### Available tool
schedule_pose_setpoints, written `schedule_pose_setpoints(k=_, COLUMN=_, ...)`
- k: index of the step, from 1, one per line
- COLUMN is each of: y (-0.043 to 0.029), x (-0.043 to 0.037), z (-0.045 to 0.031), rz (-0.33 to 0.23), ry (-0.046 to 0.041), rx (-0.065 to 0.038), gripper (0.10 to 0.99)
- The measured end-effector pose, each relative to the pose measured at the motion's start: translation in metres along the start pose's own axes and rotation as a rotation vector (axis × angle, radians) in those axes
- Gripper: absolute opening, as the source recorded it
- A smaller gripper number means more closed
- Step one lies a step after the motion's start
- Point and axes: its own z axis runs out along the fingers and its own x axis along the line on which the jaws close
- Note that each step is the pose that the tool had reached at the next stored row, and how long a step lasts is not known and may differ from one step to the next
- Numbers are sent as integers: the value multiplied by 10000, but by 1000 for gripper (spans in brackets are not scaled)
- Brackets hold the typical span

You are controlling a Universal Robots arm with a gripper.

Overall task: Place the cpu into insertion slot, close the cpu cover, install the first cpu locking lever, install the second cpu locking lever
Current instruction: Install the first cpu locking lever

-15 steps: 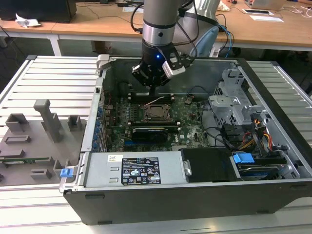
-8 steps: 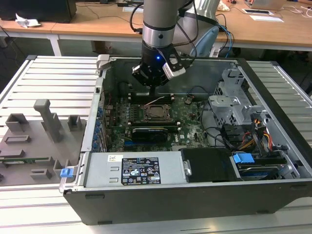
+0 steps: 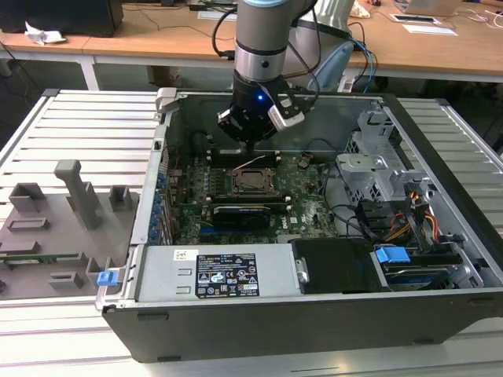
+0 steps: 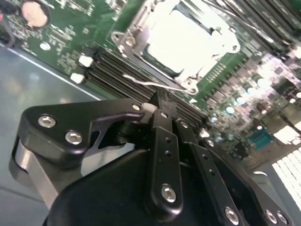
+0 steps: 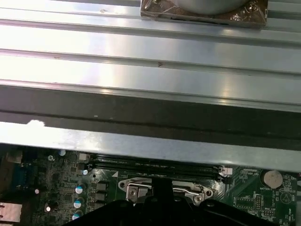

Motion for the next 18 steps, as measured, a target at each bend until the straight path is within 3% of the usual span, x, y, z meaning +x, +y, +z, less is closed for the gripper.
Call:
schedule_pose_setpoints(k=15, y=-1, x=-155, z=147, rz=-57, ry=4, rx=2, gripper=106)
schedule_pose_setpoints(k=18, y=10, x=-172, z=223, rz=-58, ry=5, rx=6, gripper=106)
